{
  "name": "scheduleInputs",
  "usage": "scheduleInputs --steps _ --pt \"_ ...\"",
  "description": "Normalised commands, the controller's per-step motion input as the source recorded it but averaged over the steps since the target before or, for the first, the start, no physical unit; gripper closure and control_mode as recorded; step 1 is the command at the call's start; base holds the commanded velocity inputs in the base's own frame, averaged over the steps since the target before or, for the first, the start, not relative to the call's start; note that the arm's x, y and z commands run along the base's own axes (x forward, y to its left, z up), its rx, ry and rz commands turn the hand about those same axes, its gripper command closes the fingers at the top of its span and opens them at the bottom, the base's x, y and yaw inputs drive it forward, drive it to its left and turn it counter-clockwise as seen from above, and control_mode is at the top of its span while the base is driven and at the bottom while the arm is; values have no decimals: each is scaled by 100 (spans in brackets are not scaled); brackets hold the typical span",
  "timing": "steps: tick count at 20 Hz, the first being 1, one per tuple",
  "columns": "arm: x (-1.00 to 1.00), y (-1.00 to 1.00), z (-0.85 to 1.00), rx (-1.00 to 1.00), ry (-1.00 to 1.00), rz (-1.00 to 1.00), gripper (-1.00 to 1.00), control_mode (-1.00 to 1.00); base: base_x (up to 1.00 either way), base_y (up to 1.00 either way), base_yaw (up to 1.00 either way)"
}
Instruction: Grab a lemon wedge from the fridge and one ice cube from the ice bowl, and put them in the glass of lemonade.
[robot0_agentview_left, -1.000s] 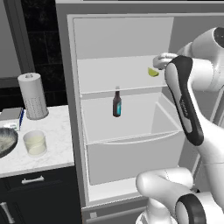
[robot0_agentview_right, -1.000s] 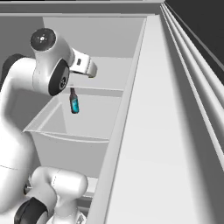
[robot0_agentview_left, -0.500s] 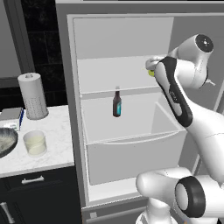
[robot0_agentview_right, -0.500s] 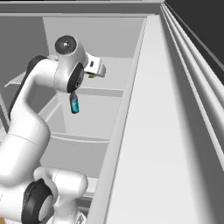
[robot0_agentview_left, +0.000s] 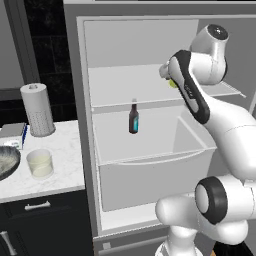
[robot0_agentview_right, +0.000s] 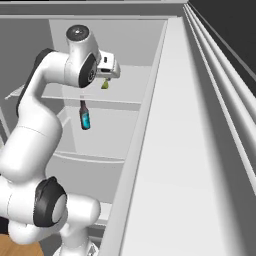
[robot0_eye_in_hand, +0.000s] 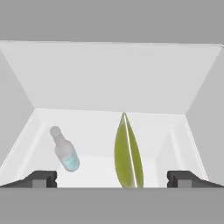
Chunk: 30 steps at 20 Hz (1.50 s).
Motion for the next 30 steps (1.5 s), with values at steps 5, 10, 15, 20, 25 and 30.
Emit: scheduleInputs --steps 5,10,15,20,25,30 --pt "4 -2 -41 -1 -6 2 -100 -100 0 0 0" --pt "30 -19 -38 0 0 1 -100 -100 0 0 0" --pt "36 -4 -4 0 0 1 -100 -100 0 0 0" --pt "26 0 0 -1 4 0 -100 -100 0 0 0" --pt "-33 0 0 0 0 0 -100 -100 0 0 0" --pt "-2 0 -8 0 -2 0 -100 -100 0 0 0"
